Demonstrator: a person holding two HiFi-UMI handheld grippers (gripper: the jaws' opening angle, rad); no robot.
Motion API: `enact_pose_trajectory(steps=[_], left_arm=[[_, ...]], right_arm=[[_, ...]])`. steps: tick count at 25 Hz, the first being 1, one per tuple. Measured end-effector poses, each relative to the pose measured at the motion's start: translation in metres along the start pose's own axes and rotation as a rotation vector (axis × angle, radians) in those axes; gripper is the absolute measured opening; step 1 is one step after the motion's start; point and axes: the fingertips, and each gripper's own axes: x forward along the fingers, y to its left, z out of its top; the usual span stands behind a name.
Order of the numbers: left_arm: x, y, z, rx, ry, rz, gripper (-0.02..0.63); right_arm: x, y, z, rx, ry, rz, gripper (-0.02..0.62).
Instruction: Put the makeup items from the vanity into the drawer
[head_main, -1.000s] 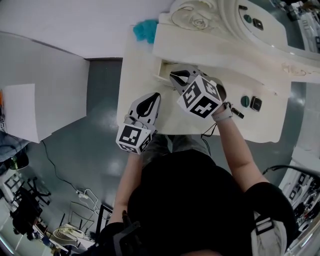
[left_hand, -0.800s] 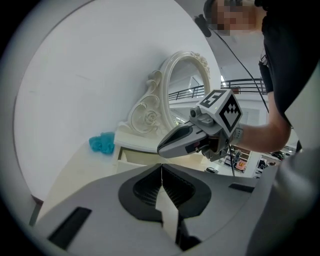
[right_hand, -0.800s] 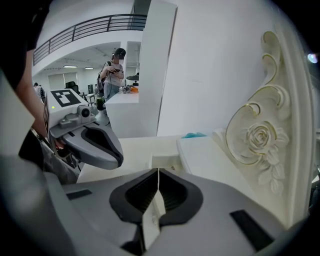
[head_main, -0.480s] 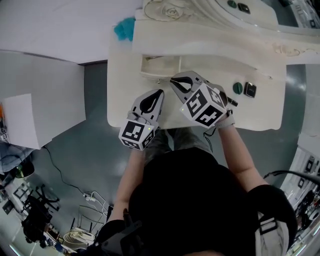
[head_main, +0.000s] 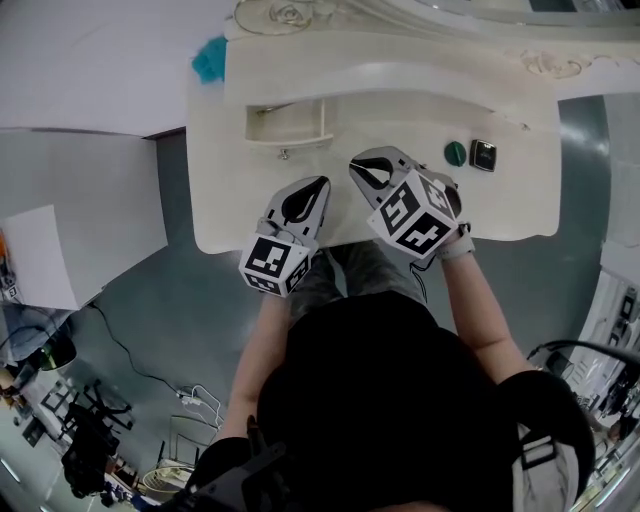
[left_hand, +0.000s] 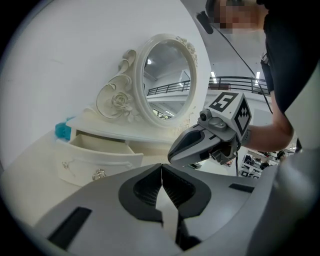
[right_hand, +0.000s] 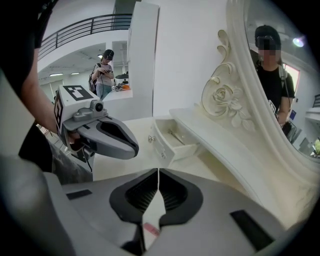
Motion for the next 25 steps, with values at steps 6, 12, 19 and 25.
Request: enact_pose_trajectory(steps=[6,12,19,25], left_arm=[[0.014,-0.019,-0.019,0.019,0.054,-0.031,0.015],[0.024,-0.038,-0.032,0.019,0.078,-0.054,0.015],[0.028,-0.049,-0.037,0.012,0.068,-0.054,0.015],[0.028,-0.055,-0.04,0.003,0.063,-0.043,0.015]], right_arm=[[-0.012,-0.001,-0.044,0.045,0.054,-0.009,0.028],[-0.017,0.001,-0.09,-0.001,0.173,-0.019,0.029],[-0.02,0.005,-0.13,-0.093,0.287,0.031,0.076],[-0.01,-0.005,-0.144,-0.304,0.393,0.028,0.128]])
